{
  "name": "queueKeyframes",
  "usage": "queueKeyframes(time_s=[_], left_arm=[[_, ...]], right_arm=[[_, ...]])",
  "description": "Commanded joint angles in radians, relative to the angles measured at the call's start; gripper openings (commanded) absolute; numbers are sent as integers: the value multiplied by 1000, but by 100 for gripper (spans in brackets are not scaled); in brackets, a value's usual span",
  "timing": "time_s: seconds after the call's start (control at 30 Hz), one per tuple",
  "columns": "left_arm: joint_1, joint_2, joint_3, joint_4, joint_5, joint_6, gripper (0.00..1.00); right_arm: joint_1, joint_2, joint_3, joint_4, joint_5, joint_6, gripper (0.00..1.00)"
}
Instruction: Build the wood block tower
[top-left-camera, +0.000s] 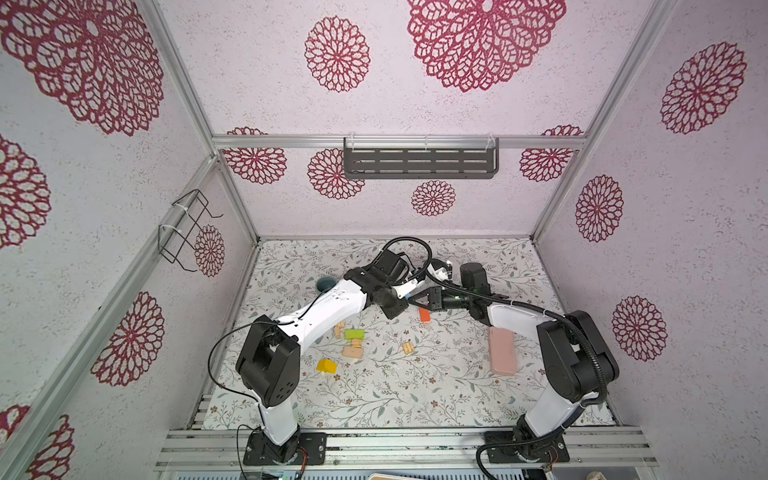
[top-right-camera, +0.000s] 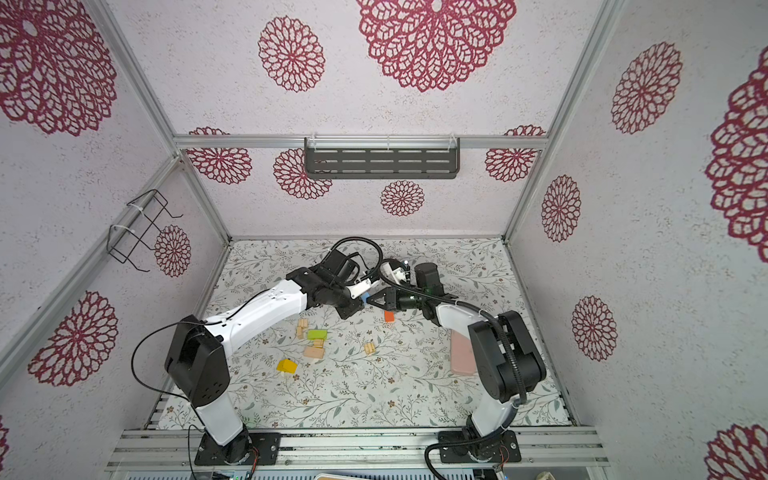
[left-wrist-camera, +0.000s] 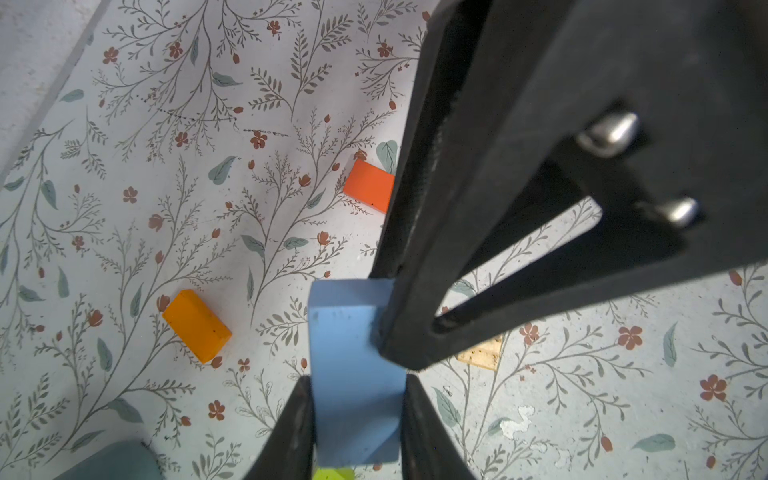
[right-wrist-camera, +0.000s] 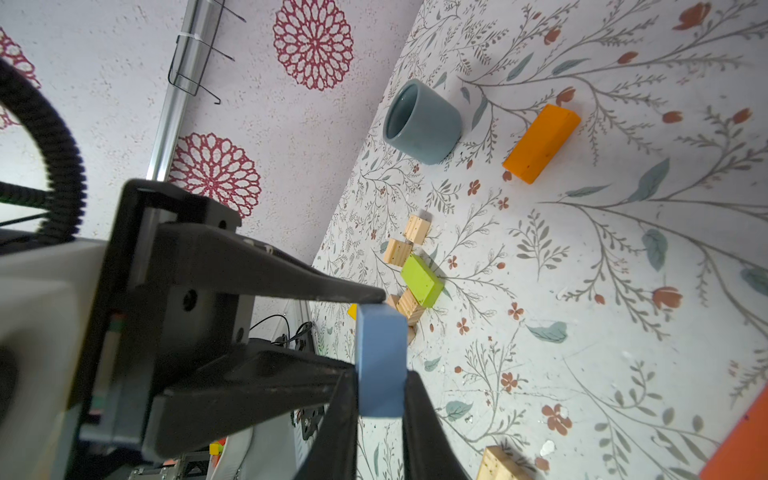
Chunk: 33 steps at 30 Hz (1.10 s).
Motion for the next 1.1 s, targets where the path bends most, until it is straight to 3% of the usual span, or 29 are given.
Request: queueKeyframes(time_s=[0.0,0.07,0.13,0.23,0.33,0.5,0.57,0.6,0.67,0.77,0.9,1.07], left_arm=[[-18,-6,36,45,53,16,25],[-18,-8,40,37,54,17,35],[-17,-13,42,30,52,17,55],[-12,-37,40,32,53,15,73],[25,-83,28,38,129,5,100],[135,-123,42,23,357,-40,96],[155,-117,57,13,406,-47,84],[164,-109,68,7,434,-49,71],[179,-85,94,-11,491,-57,54],[199,-38,150,-75,582,-58,40],[216,31,228,-158,687,-60,33],[229,57,239,-118,698,-50,30]], right_arm=[[4,4,21,19,8,-17,12],[2,0,20,19,12,-17,10],[-1,-4,19,19,16,-17,9],[-14,-14,17,15,14,-21,7],[-47,-39,-1,8,-3,-26,5],[-105,-116,-38,-78,-41,-109,5],[-106,-145,-45,-100,-35,-146,4],[-102,-157,-47,-112,-33,-172,4],[-99,-180,-50,-138,-33,-208,3],[-101,-210,-50,-169,-35,-249,2],[-101,-218,-24,-191,-55,-280,1],[-105,-182,95,-317,-65,-375,0]])
